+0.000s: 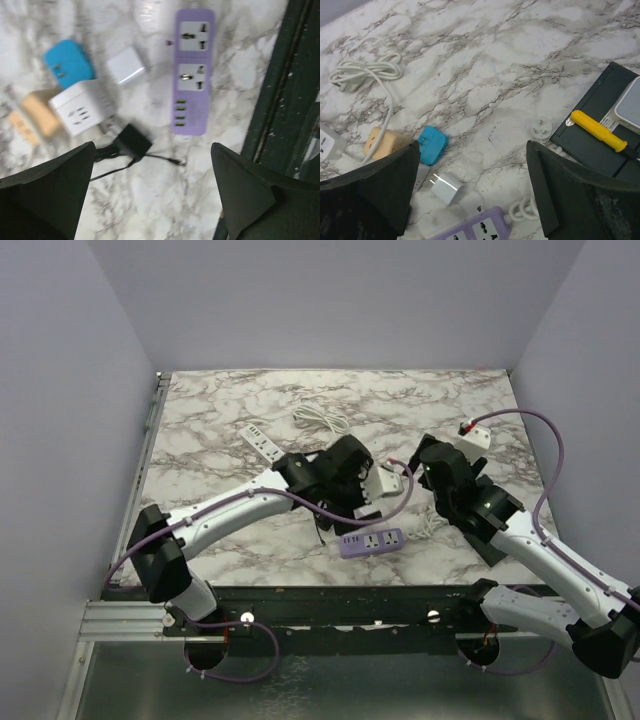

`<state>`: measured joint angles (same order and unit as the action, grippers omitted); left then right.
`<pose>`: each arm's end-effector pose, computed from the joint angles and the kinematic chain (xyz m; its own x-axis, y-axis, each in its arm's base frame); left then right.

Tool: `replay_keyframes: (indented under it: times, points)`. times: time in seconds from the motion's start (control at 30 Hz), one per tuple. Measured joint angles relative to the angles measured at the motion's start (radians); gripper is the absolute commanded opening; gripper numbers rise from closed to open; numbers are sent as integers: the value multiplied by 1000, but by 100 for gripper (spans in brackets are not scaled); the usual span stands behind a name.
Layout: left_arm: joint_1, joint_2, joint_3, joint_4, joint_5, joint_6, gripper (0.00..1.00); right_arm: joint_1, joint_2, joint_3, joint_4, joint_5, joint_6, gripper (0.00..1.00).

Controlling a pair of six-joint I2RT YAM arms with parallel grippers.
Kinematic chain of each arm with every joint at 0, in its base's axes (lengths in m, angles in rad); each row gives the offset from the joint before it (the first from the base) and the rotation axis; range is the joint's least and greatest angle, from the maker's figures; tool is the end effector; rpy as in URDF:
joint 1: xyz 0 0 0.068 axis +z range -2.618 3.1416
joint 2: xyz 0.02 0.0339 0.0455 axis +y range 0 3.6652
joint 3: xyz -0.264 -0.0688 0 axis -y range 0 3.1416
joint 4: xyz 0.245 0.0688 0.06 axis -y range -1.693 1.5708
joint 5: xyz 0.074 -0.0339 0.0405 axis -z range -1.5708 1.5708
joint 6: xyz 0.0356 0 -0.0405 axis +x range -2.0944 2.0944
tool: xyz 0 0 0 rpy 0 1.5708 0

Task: Insert the plug
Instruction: Place the socket at the center of the board, then move the socket to the center of the board.

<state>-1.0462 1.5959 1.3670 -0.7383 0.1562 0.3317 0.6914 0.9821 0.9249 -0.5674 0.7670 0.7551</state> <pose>0.1659 -0.2978 0.2904 -0.0971 0.8100 -0.5784 0.9845 0.1635 0.0637 0.1716 0.1099 0.3207 -0.3455 0.3546 -0.8688 0.2902 0.9208 0.2604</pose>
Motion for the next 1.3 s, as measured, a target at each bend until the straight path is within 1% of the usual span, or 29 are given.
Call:
replay_keyframes:
  times: [0.17,0.3,0.33,0.4,0.47,0.5,0.53,0.57,0.67,0.73,0.83,0.97,1.1,1.2,1.3]
  points:
    - [228,-73,85,-96,39,214,99,0,44,8,6,-8,-16,92]
    - [399,-55,97,-152,40,411,99,0,47,17,5,-12,-28,93]
    - [450,-34,97,-160,38,476,99,0,47,22,7,-15,-31,93]
    - [517,7,97,-160,35,561,99,0,47,31,12,-22,-34,93]
    - [605,71,97,-151,36,690,99,0,47,35,17,-33,-42,94]
    - [636,95,97,-144,35,729,99,0,47,35,18,-35,-42,95]
    - [679,126,97,-134,41,806,99,0,47,35,20,-42,-45,95]
    - [701,141,97,-129,43,845,99,0,47,35,23,-50,-49,95]
    - [786,182,84,-78,59,1028,99,-1,51,37,30,-72,-56,95]
    - [803,196,76,-47,60,1134,99,-4,59,41,37,-88,-60,95]
    - [795,241,95,-14,63,1231,99,-5,67,45,51,-111,-66,96]
    - [789,326,133,25,62,1322,99,-5,67,45,58,-134,-68,96]
    - [789,370,138,27,61,1402,99,-5,67,45,61,-152,-68,96]
    - [789,404,163,26,55,1445,97,-5,66,45,61,-157,-68,96]
    - [789,436,186,24,45,1477,93,-5,60,45,61,-157,-68,96]
